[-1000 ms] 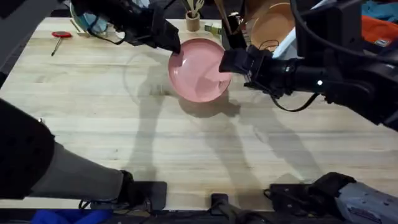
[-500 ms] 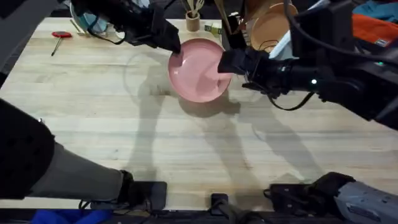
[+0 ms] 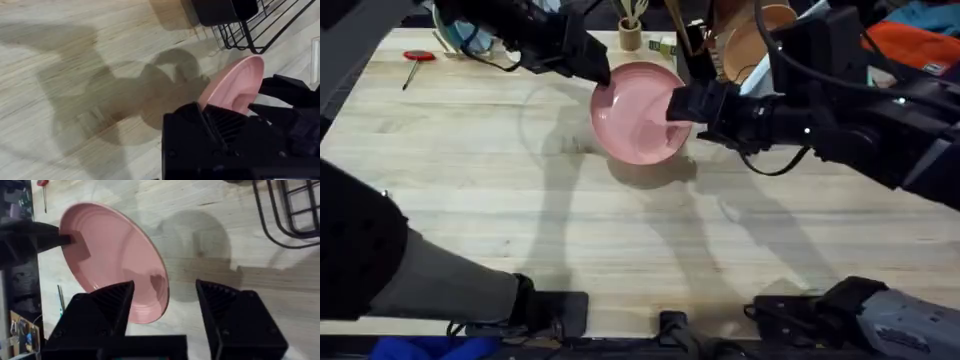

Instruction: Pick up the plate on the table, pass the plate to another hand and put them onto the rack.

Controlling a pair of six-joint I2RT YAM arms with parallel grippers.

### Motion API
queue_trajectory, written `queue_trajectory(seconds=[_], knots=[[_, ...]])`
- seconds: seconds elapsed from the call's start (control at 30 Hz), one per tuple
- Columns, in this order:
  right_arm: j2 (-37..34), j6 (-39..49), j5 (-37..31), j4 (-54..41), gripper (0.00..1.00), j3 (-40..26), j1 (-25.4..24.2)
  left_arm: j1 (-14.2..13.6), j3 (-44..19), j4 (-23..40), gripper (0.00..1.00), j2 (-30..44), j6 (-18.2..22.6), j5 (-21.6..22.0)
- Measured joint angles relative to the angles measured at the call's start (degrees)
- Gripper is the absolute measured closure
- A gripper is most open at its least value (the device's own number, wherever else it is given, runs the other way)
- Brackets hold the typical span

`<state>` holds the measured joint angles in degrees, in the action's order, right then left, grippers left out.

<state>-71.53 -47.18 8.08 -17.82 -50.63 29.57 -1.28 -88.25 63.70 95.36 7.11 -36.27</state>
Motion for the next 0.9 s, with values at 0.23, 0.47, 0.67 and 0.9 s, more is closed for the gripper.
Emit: queue_trajectory(seconds=[0.23, 0.47, 0.67, 0.9], knots=[[-1.1, 0.0, -0.3, 1.1, 0.433, 0.0, 0.0, 0.0, 0.0, 0.0, 0.958, 0.0, 0.0, 0.0], [-2.0, -0.2, -0.4, 1.4, 0.676, 0.0, 0.0, 0.0, 0.0, 0.0, 0.958, 0.0, 0.0, 0.0], [-2.0, -0.4, -0.4, 1.5, 0.958, 0.0, 0.0, 0.0, 0.0, 0.0, 0.958, 0.0, 0.0, 0.0], [-2.0, -0.4, -0.3, 1.7, 0.969, 0.0, 0.1, 0.1, 0.0, 0.0, 0.958, 0.0, 0.0, 0.0]])
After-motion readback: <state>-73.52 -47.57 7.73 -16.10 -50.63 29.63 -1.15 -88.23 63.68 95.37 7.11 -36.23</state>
